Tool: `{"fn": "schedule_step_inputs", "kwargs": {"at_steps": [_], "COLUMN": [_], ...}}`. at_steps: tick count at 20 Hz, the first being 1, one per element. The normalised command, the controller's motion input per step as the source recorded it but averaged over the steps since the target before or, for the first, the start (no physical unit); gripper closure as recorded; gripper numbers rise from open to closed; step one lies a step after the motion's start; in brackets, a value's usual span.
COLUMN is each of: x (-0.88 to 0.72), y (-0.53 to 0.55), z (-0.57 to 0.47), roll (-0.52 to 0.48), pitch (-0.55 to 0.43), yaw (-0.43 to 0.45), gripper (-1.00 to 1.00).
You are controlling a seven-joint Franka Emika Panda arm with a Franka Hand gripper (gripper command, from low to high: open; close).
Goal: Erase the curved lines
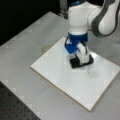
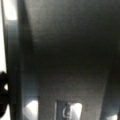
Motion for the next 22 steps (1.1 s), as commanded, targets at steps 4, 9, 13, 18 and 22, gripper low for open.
{"fn": "schedule_step_inputs", "kwargs": {"at_steps": [4, 9, 13, 18, 22], "x": [-0.30, -0.25, -0.25, -0.21, -0.18], "y": [0.44, 0.42, 0.32, 0.31, 0.32], "z": [-0.45, -0.52, -0.55, -0.58, -0.61], "roll": [0.031, -0.001, -0.012, -0.013, -0.023], "pitch": [-0.253, -0.255, -0.265, -0.251, -0.261], "yaw": [-0.216, -0.192, -0.167, -0.149, -0.183], "gripper": [1.00, 1.00, 1.00, 1.00, 1.00]}}
